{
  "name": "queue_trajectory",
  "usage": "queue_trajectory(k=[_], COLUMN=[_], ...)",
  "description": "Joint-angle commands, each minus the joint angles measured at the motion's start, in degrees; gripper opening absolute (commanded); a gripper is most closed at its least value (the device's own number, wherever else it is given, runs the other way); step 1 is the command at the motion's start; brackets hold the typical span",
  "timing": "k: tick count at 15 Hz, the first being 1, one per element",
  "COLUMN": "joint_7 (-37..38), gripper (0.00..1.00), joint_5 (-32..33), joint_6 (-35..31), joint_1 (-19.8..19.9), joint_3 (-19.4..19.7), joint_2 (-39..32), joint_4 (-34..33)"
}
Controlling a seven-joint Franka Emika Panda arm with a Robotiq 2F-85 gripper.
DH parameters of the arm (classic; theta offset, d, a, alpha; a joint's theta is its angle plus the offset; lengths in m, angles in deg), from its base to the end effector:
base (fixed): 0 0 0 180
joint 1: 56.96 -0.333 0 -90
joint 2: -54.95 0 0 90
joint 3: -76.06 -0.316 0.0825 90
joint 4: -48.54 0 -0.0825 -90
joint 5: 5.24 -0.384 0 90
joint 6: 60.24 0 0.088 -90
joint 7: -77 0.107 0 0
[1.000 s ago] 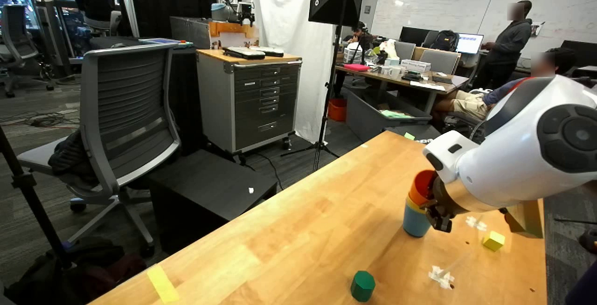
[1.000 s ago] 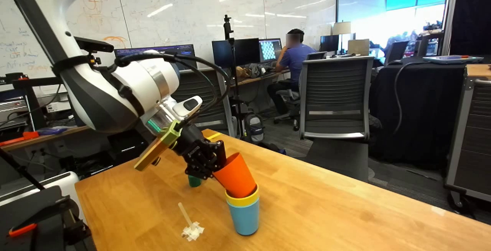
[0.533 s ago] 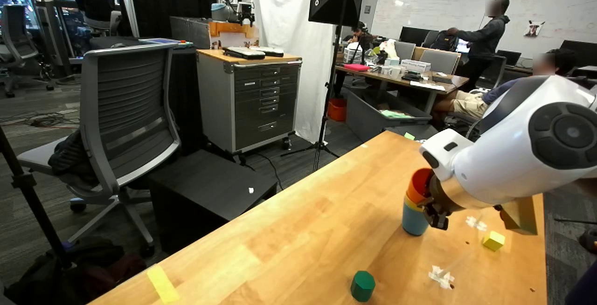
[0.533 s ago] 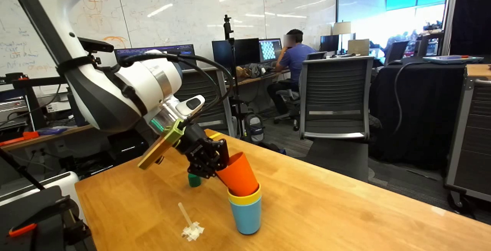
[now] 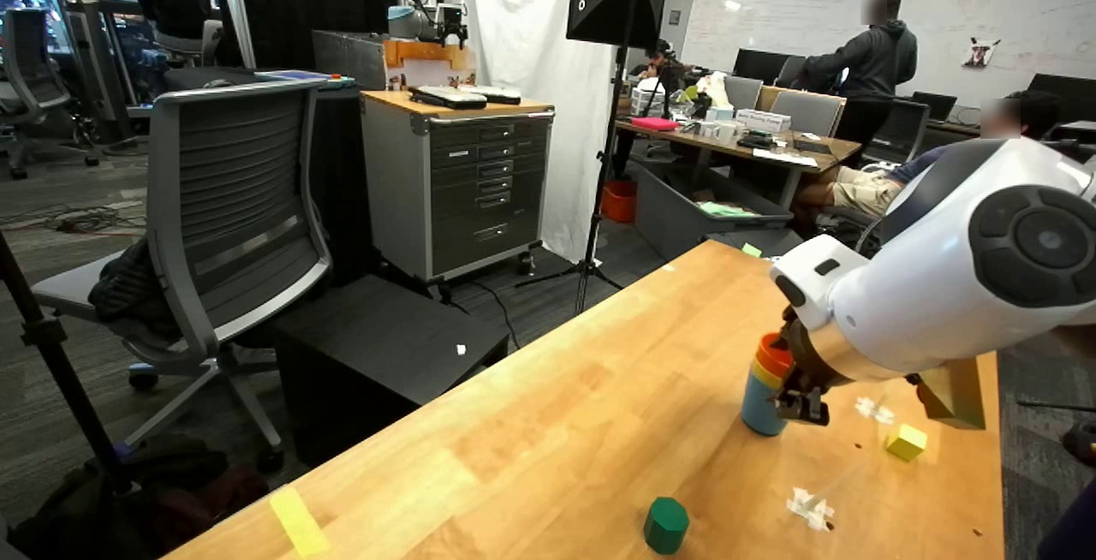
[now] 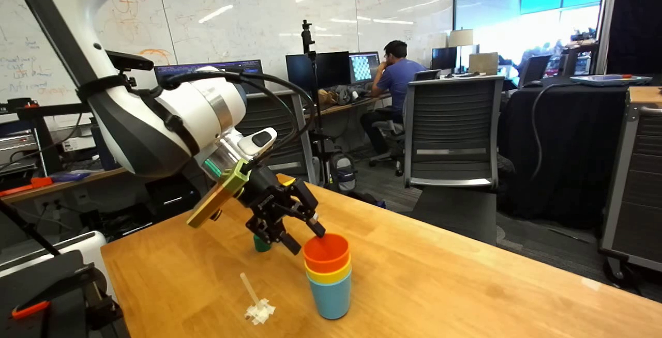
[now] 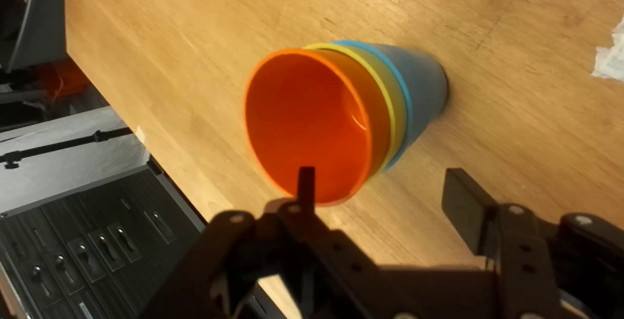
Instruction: Stack the cups into the blue cup
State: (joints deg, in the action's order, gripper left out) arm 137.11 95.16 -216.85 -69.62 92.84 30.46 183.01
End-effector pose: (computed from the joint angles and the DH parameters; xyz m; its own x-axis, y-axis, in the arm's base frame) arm 0.4656 -0.0077 0.1352 0.8162 0.5769 0.0313 0.4294 -0.6420 0.6352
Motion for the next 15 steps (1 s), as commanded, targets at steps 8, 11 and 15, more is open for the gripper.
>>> queue_trajectory(k=[8, 11, 15], joint_7=[-7.85, -19.05, -32.01], gripper=[1.00, 1.00, 1.00], joint_5=[-6.97, -19.82, -39.29], joint_6=[-10.47, -12.81, -14.11], joint_1=[3.96, 12.20, 16.83], joint_3=[3.77, -1.31, -3.80], joint_2=[14.60, 20.76, 24.64], joint_4=[4.69, 6.51, 8.66])
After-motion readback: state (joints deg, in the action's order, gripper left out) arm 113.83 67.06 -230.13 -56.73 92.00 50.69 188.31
